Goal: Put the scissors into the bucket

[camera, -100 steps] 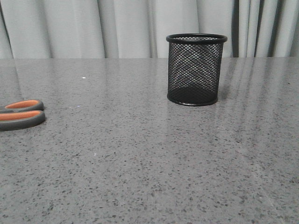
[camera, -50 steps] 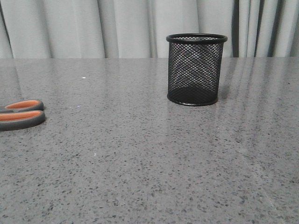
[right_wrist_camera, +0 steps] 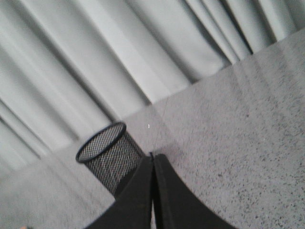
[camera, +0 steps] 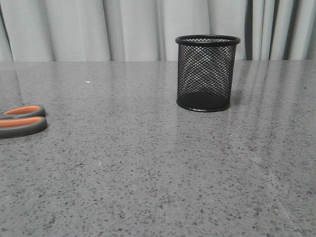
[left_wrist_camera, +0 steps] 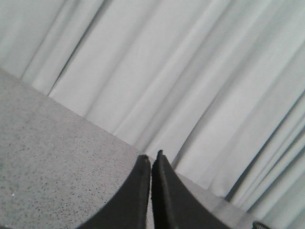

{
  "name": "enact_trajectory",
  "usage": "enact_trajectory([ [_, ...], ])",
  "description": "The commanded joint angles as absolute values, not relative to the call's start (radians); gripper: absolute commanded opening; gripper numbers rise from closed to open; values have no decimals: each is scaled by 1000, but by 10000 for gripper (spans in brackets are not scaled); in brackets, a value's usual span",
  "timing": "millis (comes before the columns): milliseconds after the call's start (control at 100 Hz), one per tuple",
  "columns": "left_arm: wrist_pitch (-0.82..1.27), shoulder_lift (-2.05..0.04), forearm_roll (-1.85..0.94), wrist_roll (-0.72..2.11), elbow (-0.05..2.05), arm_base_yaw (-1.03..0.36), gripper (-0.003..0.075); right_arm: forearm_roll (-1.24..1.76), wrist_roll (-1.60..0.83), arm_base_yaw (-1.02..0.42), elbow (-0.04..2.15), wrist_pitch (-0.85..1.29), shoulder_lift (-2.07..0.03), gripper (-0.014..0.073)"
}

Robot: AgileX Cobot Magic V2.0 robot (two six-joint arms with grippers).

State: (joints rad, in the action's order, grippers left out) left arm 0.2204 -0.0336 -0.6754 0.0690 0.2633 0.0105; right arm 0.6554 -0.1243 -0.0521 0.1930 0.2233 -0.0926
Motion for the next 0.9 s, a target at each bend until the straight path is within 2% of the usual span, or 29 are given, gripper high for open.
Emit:
enact_trajectory([
  [0,287,-119,-572,86,387,2,-21,592,-134,-46,307,262,-208,-53],
  [320,666,-436,-482,277,696,2,-21,458,-134,-46,641,581,-568,-53],
  [670,767,-577,-481,336,789,2,-20,458,-160,-46,767,720,-713,-50],
  [780,768,-579,-495,412,789,2,1,460,-173,-46,782,724,-715,29],
  [890,769,-579,-502,426,789,2,121,460,-178,-46,793,728,-715,176],
])
